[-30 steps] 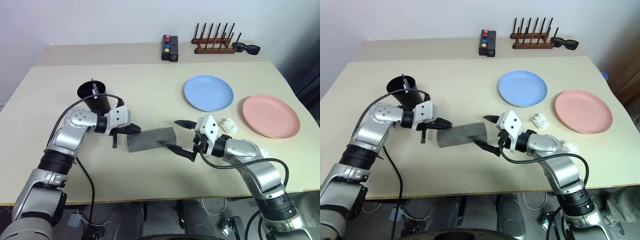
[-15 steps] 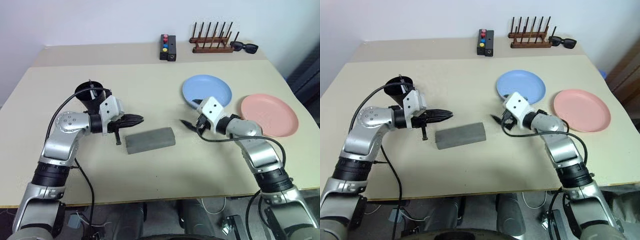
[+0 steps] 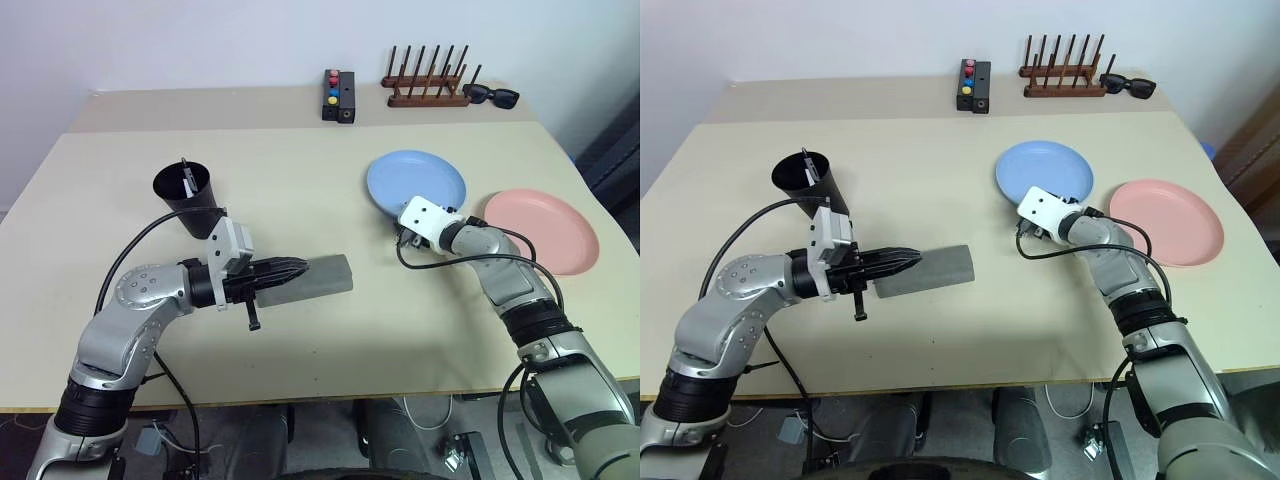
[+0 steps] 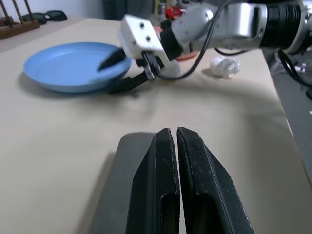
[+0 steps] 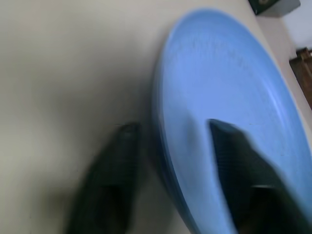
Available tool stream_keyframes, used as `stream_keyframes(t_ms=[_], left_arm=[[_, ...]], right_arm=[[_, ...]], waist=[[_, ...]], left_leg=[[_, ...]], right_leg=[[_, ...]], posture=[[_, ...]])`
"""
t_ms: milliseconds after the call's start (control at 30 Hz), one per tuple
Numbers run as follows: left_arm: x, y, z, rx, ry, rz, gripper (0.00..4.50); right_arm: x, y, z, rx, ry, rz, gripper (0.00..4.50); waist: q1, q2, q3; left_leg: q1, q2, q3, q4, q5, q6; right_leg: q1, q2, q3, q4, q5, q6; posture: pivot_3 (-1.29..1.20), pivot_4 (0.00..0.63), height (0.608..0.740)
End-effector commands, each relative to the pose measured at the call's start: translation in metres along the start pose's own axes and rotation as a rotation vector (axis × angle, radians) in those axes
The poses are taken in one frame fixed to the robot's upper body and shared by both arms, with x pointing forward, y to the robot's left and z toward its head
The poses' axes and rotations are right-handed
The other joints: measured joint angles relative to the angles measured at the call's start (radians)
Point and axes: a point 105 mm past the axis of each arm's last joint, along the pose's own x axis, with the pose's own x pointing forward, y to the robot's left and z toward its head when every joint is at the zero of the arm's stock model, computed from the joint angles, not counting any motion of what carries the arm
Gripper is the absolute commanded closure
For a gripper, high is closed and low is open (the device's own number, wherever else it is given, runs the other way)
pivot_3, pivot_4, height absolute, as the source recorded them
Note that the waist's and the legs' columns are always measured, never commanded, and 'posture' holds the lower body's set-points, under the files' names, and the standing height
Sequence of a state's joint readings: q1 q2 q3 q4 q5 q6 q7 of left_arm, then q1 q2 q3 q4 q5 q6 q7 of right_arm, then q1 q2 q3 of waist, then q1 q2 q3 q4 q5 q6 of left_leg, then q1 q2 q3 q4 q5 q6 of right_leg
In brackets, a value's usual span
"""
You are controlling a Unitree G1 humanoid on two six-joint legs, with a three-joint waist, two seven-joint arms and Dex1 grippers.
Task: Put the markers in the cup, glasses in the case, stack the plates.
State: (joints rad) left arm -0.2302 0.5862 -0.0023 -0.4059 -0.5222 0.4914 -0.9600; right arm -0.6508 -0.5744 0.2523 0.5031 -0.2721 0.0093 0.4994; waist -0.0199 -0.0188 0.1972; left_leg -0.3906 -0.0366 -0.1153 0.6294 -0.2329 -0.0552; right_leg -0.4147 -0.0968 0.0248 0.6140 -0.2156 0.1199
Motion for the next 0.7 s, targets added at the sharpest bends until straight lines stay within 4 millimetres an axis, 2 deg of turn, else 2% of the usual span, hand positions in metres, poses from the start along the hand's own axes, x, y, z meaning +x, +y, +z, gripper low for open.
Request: stream_keyframes(t_ms=[33,200,333,433,533,633,700], left_arm=[[-0.002,0.0,0.009,0.006,-0.035,0.018,4.38],[-0.001,0.003,0.007,-0.002,-0.04,0.031,4.38],[0.002,0.008,0.008,0.001,-0.052,0.047,4.38],[0.005,0.011,0.008,0.0,-0.057,0.051,4.38],[0.011,0.013,0.006,-0.003,-0.057,0.034,4.38],[0.018,0.014,0.004,-0.001,-0.058,0.006,4.38],[0.022,0.014,0.003,0.0,-0.06,-0.016,4.38]], right_arm=[[0.001,-0.012,0.011,-0.029,-0.038,-0.041,4.43],[-0.004,-0.016,0.021,-0.109,-0.08,-0.068,4.48],[-0.024,-0.036,0.03,-0.155,-0.112,-0.143,4.48],[-0.05,-0.057,0.026,-0.16,-0.085,-0.205,4.48],[-0.087,-0.075,0.01,-0.151,-0.02,-0.243,4.48],[-0.122,-0.082,-0.01,-0.161,0.075,-0.239,4.48],[-0.141,-0.077,-0.024,-0.147,0.134,-0.203,4.48]], waist=[[0.0,0.0,0.0],[0.0,0.0,0.0],[0.001,0.0,0.0],[0.008,0.0,0.0],[0.013,0.0,0.0],[0.011,0.001,0.0],[0.009,0.001,0.0]], left_leg=[[0.0,0.0,0.0,0.0,0.0,0.0],[0.0,0.0,0.0,0.0,0.0,0.0],[0.0,0.0,0.0,0.0,0.0,0.0],[-0.001,0.0,0.0,0.0,0.0,0.0],[-0.001,-0.001,0.0,0.001,0.0,0.0],[-0.001,-0.001,0.0,0.001,0.0,0.0],[-0.001,-0.001,0.0,0.0,0.0,0.0]], right_leg=[[0.0,0.0,0.0,0.0,0.0,0.0],[0.0,0.0,0.0,0.0,0.0,0.0],[0.0,0.0,0.0,0.0,0.0,0.0],[0.0,0.0,0.0,0.0,0.0,0.0],[0.0,0.0,0.0,-0.001,0.0,0.0],[0.001,-0.001,0.0,-0.002,0.0,0.0],[0.001,-0.001,0.0,-0.002,-0.001,0.0]], posture=[[0.0,0.15,0.739],[0.0,0.15,0.739],[0.0,0.15,0.739],[0.0,0.15,0.739],[0.0,0.15,0.739],[0.0,0.15,0.739],[0.0,0.15,0.739]])
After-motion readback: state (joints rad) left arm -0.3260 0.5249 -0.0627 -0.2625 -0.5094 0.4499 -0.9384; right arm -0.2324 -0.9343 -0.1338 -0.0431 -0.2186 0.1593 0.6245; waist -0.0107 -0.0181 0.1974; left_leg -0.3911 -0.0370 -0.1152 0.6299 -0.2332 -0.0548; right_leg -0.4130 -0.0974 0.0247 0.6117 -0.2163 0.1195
